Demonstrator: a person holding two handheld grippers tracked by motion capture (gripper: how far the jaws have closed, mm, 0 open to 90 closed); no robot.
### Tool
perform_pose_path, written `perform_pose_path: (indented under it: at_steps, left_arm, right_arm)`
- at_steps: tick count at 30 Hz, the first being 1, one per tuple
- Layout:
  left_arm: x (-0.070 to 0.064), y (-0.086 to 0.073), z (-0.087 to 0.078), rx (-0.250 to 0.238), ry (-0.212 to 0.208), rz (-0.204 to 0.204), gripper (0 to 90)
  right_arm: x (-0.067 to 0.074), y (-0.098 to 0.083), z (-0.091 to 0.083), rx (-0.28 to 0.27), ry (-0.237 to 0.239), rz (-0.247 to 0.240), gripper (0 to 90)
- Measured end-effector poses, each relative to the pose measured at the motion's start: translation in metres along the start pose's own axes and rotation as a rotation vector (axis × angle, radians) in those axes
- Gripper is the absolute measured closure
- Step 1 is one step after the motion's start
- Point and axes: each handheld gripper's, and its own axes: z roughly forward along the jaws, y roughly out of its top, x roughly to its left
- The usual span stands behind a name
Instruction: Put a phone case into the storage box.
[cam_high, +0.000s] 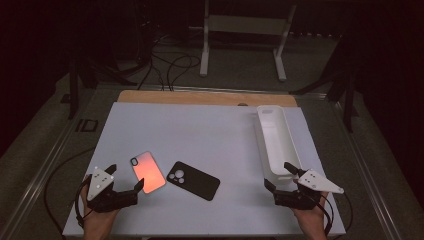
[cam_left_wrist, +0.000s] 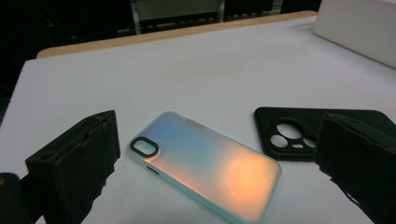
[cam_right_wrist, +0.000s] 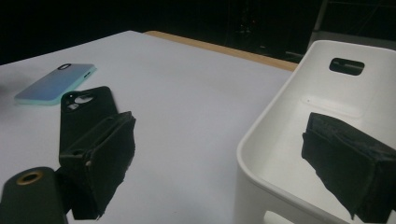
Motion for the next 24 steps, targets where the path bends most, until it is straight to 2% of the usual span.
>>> perform_pose_path:
  at_steps: [11, 24]
  left_arm:
    - [-0.007, 0.008, 0.011, 0.045, -0.008, 0.010, 0.9]
    - [-0.015, 0.017, 0.033, 0.112, -0.026, 0.031, 1.9]
  right_arm:
    - [-0.001, 0.000, 0.002, 0.003, -0.009, -0.002, 9.4]
    - [-0.003, -0.001, 0.005, 0.015, -0.024, -0.010, 9.4]
